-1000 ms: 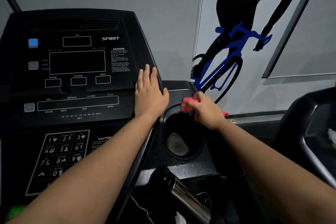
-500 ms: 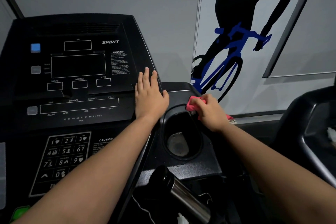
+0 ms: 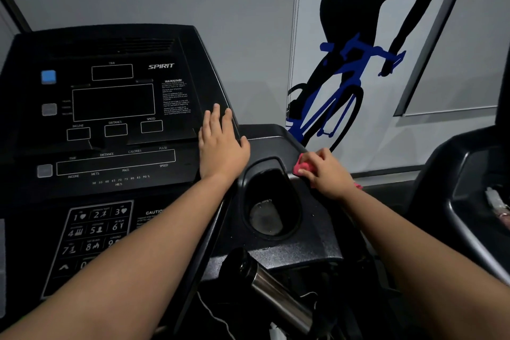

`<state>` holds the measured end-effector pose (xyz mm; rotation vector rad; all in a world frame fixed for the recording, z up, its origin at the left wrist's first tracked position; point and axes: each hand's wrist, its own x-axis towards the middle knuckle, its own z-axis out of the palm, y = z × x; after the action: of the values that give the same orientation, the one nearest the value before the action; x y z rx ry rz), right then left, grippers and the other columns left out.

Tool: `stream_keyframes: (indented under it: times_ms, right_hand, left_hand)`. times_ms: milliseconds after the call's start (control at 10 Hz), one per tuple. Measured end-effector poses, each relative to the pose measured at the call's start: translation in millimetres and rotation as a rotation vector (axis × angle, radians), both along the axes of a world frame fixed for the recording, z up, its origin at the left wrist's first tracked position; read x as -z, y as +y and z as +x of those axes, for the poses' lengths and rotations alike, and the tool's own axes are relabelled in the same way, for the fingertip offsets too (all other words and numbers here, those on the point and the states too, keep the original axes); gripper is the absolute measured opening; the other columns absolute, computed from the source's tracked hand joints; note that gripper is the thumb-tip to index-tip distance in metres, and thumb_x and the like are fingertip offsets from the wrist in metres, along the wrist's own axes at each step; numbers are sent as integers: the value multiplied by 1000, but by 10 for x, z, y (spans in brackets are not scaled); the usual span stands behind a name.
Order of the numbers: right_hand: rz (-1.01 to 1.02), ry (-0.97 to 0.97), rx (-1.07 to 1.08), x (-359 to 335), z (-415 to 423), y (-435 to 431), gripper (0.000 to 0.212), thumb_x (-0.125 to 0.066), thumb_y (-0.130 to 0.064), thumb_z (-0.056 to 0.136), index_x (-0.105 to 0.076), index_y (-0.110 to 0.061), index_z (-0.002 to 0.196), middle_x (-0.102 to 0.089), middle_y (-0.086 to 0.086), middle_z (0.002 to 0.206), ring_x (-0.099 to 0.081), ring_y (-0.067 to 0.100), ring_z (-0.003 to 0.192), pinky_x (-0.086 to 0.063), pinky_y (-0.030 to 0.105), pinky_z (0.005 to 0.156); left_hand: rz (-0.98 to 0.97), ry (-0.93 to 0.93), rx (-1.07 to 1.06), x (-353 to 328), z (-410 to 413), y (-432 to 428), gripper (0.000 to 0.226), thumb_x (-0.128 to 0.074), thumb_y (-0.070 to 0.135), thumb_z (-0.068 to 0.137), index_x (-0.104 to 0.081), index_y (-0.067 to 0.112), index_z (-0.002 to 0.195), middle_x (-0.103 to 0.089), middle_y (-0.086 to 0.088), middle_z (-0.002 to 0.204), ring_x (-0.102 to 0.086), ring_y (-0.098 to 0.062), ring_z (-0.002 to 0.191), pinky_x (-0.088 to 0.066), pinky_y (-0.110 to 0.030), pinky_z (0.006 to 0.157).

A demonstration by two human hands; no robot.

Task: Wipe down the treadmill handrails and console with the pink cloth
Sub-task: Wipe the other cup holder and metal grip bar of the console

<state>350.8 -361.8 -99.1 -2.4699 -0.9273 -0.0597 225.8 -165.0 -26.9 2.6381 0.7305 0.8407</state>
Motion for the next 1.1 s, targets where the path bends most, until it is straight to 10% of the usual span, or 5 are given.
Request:
stream_keyframes:
  times_ms: [1100]
  right_hand:
    - [-81, -48, -137, -5, -111, -190, 40, -58, -45, 89, -59, -23, 122, -49, 3, 107, -53, 23, 100, -40, 28, 80]
  left_hand:
    - [19, 3, 15, 5, -5, -1, 63, -48, 28, 93, -23, 14, 149, -7, -6, 159, 0, -23, 147, -8, -42, 119]
